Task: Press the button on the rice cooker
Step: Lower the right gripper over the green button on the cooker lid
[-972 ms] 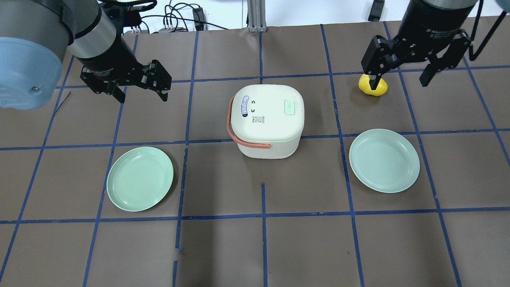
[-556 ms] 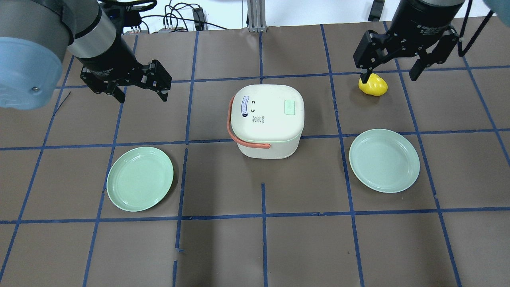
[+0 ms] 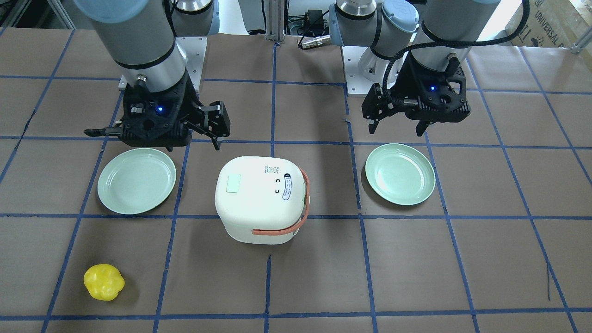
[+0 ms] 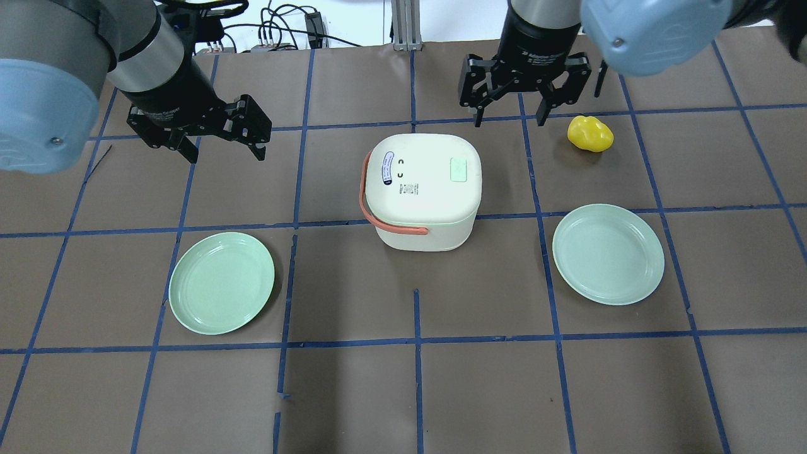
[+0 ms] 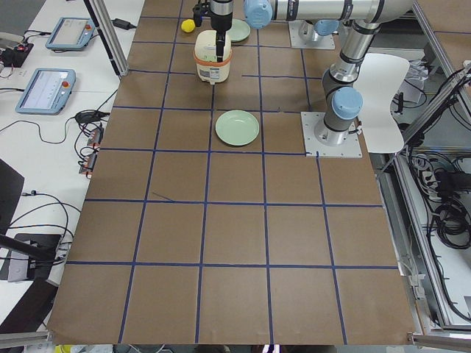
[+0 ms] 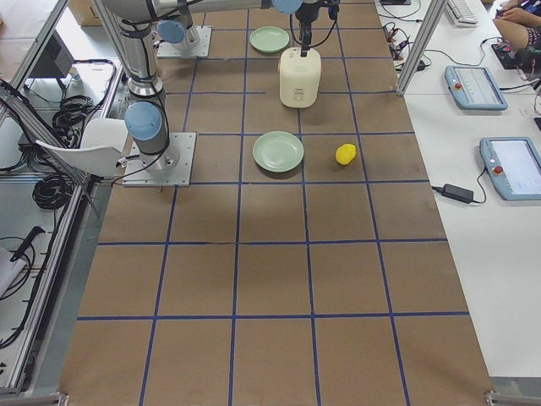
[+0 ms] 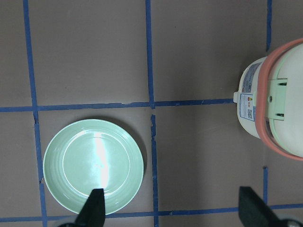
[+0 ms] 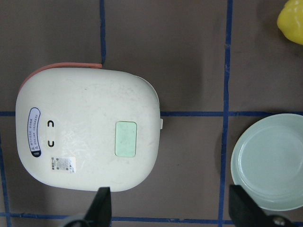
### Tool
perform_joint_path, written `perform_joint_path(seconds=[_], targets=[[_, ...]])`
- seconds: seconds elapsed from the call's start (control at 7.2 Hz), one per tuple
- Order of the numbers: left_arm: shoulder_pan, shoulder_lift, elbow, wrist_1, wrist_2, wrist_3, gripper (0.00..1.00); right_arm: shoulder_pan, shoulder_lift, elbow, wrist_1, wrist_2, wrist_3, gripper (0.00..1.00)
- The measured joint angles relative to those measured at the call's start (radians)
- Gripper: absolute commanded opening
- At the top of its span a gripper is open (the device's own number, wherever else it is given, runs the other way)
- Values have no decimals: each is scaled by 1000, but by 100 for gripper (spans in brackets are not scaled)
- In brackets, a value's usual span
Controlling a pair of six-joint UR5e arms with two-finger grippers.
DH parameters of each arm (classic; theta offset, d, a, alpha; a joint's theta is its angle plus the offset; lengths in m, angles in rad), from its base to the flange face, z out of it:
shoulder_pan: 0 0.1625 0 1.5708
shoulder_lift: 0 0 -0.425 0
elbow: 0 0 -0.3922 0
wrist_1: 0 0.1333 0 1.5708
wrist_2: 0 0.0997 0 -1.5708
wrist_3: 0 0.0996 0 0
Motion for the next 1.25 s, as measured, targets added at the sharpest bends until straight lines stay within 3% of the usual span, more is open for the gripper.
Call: perform_joint_path(seconds=[0.14,0.28,1.25], targets=[[0,0,0,0,0,0,100,11,27,-5,-14,2,16,17],[0,0,0,0,0,0,100,14,42,-1,-16,9,22,8],[0,0,0,0,0,0,100,20,112,36,-51,63,83,8]])
